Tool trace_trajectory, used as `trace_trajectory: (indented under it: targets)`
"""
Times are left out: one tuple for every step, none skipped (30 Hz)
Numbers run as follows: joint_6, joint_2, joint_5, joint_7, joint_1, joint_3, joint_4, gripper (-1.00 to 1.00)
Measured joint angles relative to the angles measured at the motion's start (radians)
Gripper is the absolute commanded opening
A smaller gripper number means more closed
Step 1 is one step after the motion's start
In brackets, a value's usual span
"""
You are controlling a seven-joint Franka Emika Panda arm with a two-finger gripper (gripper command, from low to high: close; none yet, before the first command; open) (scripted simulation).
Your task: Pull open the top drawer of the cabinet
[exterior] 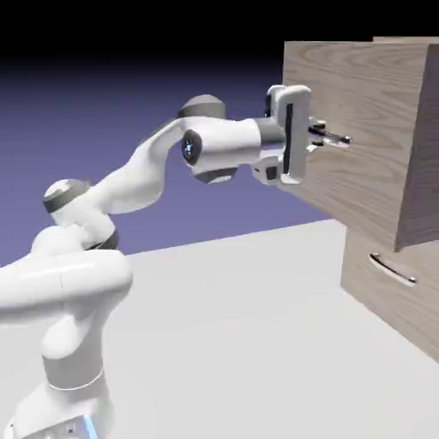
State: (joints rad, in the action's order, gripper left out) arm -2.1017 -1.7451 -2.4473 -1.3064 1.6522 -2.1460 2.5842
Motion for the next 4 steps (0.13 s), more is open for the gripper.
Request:
trace_trajectory:
  targets:
    - [0.008,-0.012,0.022,-0.001,0.030,-0.016,0.036,-1.00]
    - [0.008,-0.014,0.024,-0.002,0.033,-0.018,0.040,1.00]
    - [0.009,-0.014,0.027,-0.003,0.033,-0.017,0.040,1.00]
    - [0.009,-0.014,0.027,-0.003,0.033,-0.017,0.040,1.00]
